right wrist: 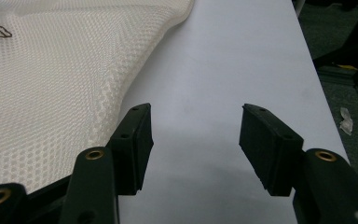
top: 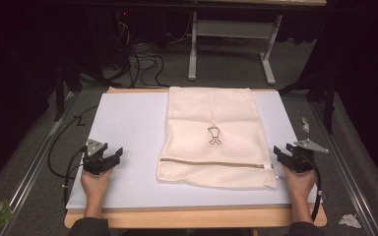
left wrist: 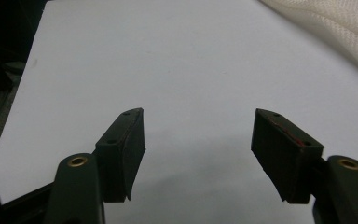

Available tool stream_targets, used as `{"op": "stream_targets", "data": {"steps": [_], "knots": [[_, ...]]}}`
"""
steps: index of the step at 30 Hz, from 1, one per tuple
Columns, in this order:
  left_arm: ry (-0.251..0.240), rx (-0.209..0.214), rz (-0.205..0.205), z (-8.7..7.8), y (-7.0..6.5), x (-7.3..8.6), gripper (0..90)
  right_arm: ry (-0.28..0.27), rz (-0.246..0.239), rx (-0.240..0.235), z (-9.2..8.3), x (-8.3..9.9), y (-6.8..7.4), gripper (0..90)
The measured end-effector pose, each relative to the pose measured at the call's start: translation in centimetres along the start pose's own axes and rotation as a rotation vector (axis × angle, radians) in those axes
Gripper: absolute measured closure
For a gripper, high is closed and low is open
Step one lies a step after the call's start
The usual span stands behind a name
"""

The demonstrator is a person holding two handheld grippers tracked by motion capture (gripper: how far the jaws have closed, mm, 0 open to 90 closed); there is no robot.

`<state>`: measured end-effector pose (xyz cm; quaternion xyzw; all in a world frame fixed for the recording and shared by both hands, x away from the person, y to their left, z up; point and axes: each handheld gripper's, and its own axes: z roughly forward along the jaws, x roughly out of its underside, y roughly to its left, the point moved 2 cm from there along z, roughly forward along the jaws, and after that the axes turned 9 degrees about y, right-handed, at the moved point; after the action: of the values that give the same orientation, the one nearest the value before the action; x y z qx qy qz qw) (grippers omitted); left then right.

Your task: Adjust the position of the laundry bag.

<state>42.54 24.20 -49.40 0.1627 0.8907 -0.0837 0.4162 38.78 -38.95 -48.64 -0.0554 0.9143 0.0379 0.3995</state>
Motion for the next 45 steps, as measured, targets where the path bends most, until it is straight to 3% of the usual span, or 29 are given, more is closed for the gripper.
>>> {"op": "stream_targets", "data": {"steps": [24,29,36,40,45], "knots": [[0.032,0.018,-0.004,0.27,0.11,-0.18,32.6,0.017,0.004,0.000,0.18,-0.10,-0.08,42.2],[0.055,0.032,-0.018,0.48,0.33,-0.30,31.8,0.012,0.015,0.002,0.10,-0.10,-0.20,42.2],[0.068,0.035,-0.007,0.56,0.25,-0.40,31.6,0.009,0.036,-0.008,0.02,-0.12,-0.31,42.5],[0.051,0.062,-0.023,0.47,0.10,-0.67,31.5,0.004,0.036,-0.009,-0.05,-0.13,-0.35,43.1],[0.051,0.079,-0.012,0.36,-0.57,-0.88,32.6,0.000,0.017,-0.012,-0.07,-0.19,-0.08,44.9]]}}
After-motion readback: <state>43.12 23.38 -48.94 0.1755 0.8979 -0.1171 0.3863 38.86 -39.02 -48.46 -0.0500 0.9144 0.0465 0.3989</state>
